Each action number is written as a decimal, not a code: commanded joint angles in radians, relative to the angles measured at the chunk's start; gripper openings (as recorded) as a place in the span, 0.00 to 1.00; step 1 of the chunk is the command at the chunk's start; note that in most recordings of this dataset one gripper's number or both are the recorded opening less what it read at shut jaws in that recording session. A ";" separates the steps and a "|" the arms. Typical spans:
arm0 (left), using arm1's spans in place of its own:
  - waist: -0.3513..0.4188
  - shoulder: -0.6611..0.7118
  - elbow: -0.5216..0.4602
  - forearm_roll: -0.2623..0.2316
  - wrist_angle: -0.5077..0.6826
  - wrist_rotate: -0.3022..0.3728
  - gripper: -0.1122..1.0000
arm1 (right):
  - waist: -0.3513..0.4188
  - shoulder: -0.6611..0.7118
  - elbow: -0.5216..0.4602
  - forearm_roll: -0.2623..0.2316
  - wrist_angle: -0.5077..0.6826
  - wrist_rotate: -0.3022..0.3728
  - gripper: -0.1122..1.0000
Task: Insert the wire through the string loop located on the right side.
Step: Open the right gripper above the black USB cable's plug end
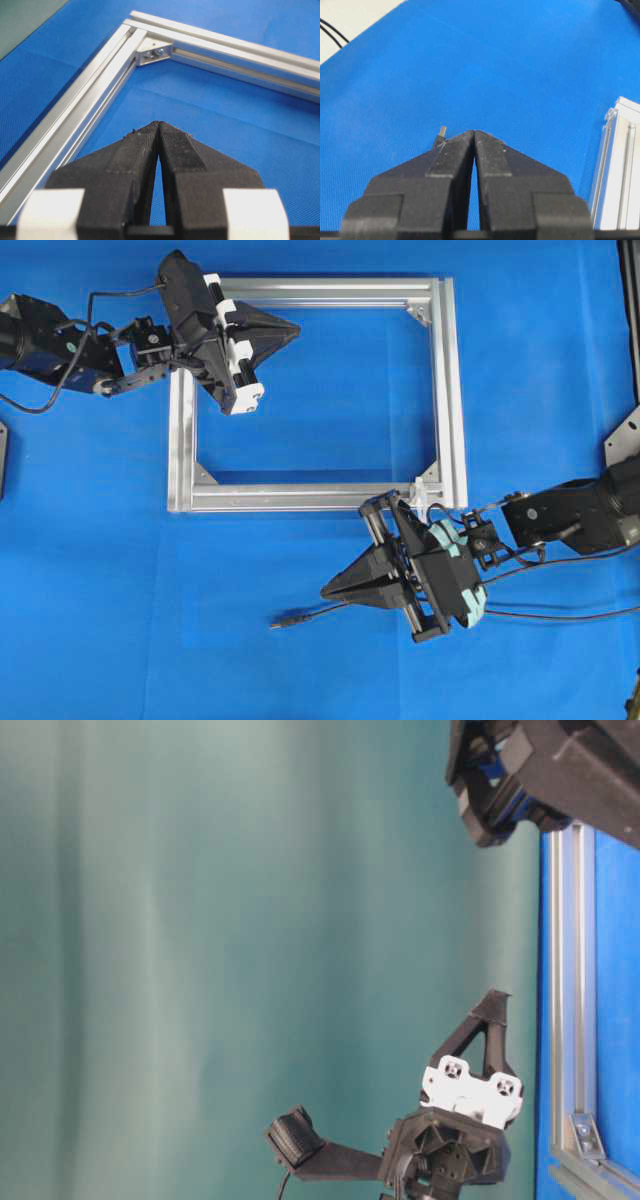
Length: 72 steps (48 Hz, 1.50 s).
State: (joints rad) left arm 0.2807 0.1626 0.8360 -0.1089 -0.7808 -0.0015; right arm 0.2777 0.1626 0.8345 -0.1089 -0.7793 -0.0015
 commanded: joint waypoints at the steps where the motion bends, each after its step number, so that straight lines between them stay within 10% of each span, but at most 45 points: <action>1: -0.006 -0.046 -0.009 0.020 0.005 0.000 0.10 | 0.008 -0.048 -0.020 0.002 -0.008 0.008 0.10; 27: -0.006 -0.051 0.003 0.020 0.006 0.000 0.10 | 0.025 -0.061 -0.011 0.000 0.057 0.078 0.10; 45: -0.006 -0.051 -0.006 0.021 0.003 0.002 0.10 | 0.043 -0.061 -0.014 0.020 0.089 0.101 0.90; 72: -0.006 -0.052 0.003 0.021 0.005 0.002 0.10 | 0.069 0.069 -0.037 0.133 0.078 0.101 0.87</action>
State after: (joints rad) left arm 0.2777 0.1427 0.8468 -0.0905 -0.7701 -0.0015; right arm 0.3359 0.2240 0.8222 0.0015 -0.6888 0.0982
